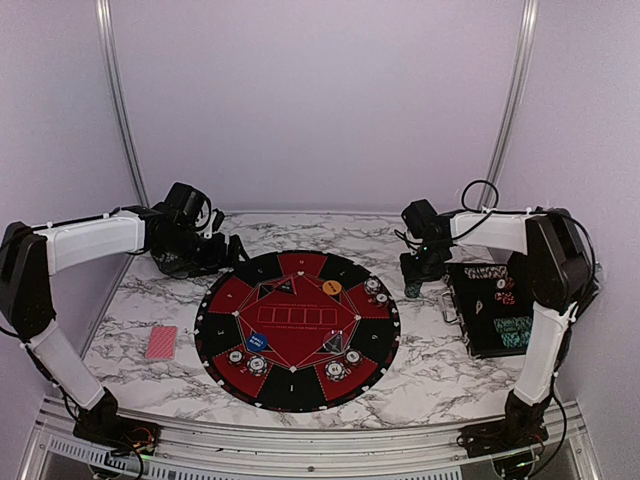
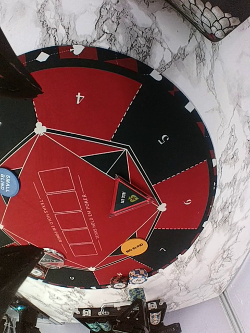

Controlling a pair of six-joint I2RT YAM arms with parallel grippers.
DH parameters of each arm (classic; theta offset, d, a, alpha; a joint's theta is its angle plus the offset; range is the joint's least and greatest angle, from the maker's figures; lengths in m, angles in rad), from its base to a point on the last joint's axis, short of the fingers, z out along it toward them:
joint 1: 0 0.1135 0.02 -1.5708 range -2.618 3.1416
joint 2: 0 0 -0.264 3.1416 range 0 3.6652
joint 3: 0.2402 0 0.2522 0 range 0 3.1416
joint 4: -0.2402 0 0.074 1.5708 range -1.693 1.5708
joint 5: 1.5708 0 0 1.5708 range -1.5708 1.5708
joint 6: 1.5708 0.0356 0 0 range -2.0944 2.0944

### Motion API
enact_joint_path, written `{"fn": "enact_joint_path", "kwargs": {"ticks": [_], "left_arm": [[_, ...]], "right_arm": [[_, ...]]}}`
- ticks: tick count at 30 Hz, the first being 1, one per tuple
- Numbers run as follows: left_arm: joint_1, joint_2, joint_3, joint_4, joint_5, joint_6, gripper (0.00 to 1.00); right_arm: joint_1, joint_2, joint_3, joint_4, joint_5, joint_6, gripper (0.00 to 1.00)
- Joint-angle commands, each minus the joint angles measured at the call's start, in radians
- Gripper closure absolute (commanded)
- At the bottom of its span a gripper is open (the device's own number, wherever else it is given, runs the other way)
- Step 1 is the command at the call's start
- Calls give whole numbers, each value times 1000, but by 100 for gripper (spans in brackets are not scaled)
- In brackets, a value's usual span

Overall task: Distribute texas hold em gaming equipment
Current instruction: Pick up the pile of poker chips from the pile of poker chips.

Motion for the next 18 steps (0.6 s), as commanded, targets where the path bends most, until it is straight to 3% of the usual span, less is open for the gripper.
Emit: {"fn": "enact_joint_path", "kwargs": {"ticks": [1, 18], "left_arm": [[5, -2, 0, 5, 6, 0, 1], [4, 2, 3, 5, 11, -1, 1]], "right_arm": [[-5, -44, 40, -15, 17, 4, 59], [-5, -42, 67, -31, 26, 0, 59]]}}
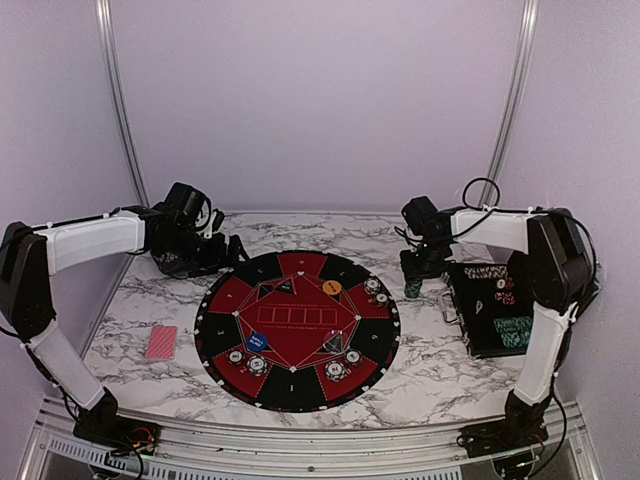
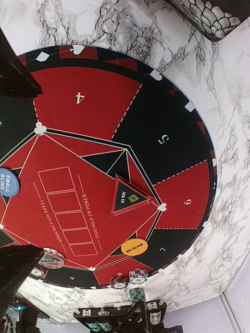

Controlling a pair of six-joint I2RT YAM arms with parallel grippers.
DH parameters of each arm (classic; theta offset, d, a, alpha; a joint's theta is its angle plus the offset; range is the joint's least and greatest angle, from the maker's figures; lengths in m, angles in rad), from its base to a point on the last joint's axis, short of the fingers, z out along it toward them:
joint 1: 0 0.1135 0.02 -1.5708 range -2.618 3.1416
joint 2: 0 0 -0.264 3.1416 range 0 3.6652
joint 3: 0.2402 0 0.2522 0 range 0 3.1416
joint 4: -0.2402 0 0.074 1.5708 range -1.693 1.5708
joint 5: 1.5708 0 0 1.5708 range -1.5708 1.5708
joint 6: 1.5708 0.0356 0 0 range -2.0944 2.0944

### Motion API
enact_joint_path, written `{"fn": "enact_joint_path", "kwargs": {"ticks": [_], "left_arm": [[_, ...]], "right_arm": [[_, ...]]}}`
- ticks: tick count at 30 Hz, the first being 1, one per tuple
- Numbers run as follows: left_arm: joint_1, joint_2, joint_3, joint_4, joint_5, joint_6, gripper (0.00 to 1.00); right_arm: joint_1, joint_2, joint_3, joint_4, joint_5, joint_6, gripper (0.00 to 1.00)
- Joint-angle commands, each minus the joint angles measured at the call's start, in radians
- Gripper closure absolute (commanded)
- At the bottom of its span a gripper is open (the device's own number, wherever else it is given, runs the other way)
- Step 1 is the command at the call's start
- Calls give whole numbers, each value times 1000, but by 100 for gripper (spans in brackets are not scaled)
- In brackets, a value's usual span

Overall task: Distribute texas hold em gaming equipment
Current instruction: Pick up the pile of poker chips from the pile of poker chips.

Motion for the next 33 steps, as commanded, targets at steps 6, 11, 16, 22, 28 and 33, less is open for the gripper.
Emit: {"fn": "enact_joint_path", "kwargs": {"ticks": [6, 11, 16, 22, 28, 33], "left_arm": [[4, 0, 4, 5, 9, -1, 1], [5, -2, 4, 5, 7, -1, 1], [4, -2, 2, 5, 7, -1, 1], [4, -7, 1, 5, 4, -2, 1], [4, -8, -2, 5, 6, -4, 1], [5, -17, -6, 5, 4, -7, 1]], "right_arm": [[-5, -45, 50, -21, 26, -1, 59], [-5, -56, 52, -27, 27, -1, 59], [1, -70, 61, -41, 32, -2, 59], [21, -83, 76, -61, 42, -1, 59], [62, -90, 93, -84, 55, 7, 59], [101, -93, 108, -102, 65, 14, 59]]}}
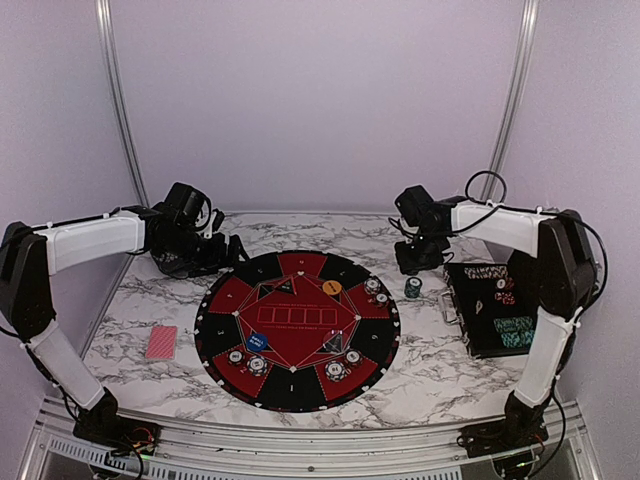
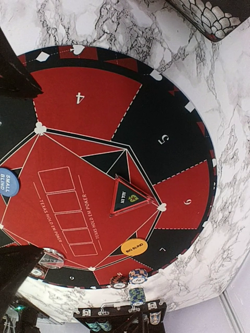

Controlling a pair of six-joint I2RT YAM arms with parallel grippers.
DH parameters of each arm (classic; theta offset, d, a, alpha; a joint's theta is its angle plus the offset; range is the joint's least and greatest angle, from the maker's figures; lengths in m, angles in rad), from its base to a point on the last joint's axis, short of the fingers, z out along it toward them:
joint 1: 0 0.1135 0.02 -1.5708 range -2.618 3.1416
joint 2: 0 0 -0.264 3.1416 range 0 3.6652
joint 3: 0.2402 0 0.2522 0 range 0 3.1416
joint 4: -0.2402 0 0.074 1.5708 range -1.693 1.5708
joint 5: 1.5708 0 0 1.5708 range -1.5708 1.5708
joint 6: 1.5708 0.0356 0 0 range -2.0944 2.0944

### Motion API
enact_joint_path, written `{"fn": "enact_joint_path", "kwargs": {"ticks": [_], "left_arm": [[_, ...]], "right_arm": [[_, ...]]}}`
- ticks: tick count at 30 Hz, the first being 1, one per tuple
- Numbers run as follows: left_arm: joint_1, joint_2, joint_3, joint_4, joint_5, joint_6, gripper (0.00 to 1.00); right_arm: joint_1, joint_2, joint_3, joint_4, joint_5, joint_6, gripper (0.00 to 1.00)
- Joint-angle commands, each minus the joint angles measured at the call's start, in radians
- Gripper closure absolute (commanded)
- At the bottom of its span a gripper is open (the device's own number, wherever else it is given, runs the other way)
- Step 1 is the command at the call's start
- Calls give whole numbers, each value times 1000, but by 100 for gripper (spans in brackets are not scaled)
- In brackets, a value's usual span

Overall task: Distribute texas hold em gaming equipment
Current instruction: Pick up the pile of poker chips from the pile of poker chips, then place the poker chips pile in the small blind area.

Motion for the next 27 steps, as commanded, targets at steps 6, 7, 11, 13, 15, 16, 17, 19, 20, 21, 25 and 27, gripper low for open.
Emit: {"fn": "enact_joint_path", "kwargs": {"ticks": [6, 7, 11, 13, 15, 16, 17, 19, 20, 21, 25, 27], "left_arm": [[5, -34, -18, 4, 6, -15, 1], [7, -38, -23, 4, 9, -17, 1], [19, -68, -60, 4, 26, -31, 1], [24, -91, -87, 5, 31, -36, 1], [28, -119, -113, 5, 32, -41, 1], [33, -133, -124, 4, 34, -43, 1], [35, -147, -137, 4, 37, -44, 1], [41, -176, -161, 2, 46, -48, 1], [44, -191, -173, 1, 48, -51, 1], [47, -204, -183, -2, 51, -52, 1], [53, -259, -224, -28, 54, -56, 1], [56, -286, -239, -42, 58, -57, 1]], "right_arm": [[89, -47, 59, -49, 30, 30, 59], [99, -49, 59, -51, 30, 34, 59], [148, -54, 65, -66, 32, 50, 59], [183, -55, 67, -73, 34, 58, 59], [216, -55, 68, -81, 36, 69, 59], [235, -54, 71, -85, 38, 74, 59], [254, -52, 74, -92, 42, 81, 59], [296, -47, 84, -107, 50, 96, 59], [318, -44, 89, -111, 53, 102, 59], [343, -41, 94, -117, 53, 109, 59], [436, -17, 125, -151, 72, 147, 59], [483, 0, 145, -169, 79, 168, 59]]}}
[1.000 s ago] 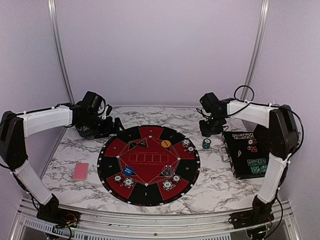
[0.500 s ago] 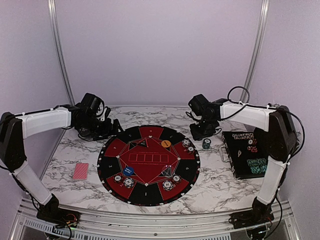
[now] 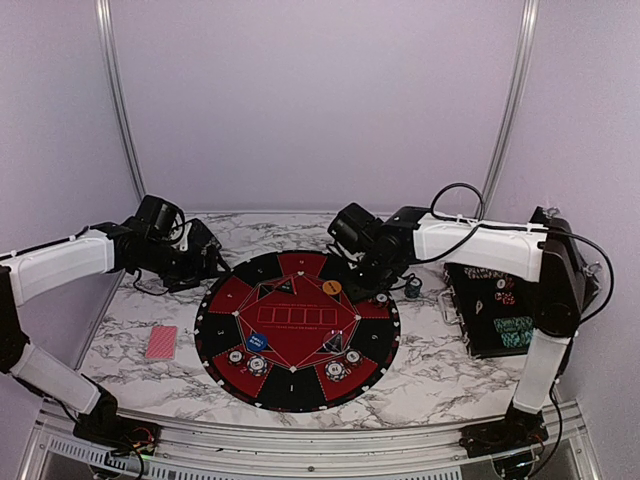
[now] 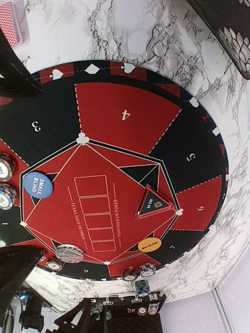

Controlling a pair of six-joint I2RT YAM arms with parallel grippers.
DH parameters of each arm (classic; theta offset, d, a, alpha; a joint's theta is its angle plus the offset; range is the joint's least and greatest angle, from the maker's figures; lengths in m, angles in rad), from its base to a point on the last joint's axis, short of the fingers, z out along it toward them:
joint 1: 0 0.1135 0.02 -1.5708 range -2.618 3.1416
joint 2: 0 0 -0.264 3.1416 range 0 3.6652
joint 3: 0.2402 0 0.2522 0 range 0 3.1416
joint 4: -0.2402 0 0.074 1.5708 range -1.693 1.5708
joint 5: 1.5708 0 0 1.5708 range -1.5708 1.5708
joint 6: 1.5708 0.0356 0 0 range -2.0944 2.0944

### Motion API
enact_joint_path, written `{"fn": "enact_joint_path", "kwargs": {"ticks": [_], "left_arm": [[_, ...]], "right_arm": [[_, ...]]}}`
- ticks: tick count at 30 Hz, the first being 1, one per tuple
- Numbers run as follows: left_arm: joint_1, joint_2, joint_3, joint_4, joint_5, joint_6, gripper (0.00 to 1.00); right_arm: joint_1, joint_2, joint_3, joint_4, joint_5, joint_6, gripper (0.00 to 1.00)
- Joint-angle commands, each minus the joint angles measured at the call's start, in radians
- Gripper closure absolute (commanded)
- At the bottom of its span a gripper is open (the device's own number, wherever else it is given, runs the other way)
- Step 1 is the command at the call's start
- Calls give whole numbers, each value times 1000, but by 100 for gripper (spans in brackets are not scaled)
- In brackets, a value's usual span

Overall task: Distribute texas hold em gaming equipment
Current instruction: Place the poker chips pile in the small blind area.

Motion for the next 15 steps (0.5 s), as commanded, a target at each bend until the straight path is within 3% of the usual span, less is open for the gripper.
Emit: {"fn": "enact_joint_path", "kwargs": {"ticks": [1, 15], "left_arm": [[10, -68, -37, -50, 20, -5, 1], [109, -178, -105, -132, -19, 31, 1]], "right_arm": [[97, 27, 75, -55, 36, 68, 59], [365, 251, 354, -146, 24, 139, 60]]}}
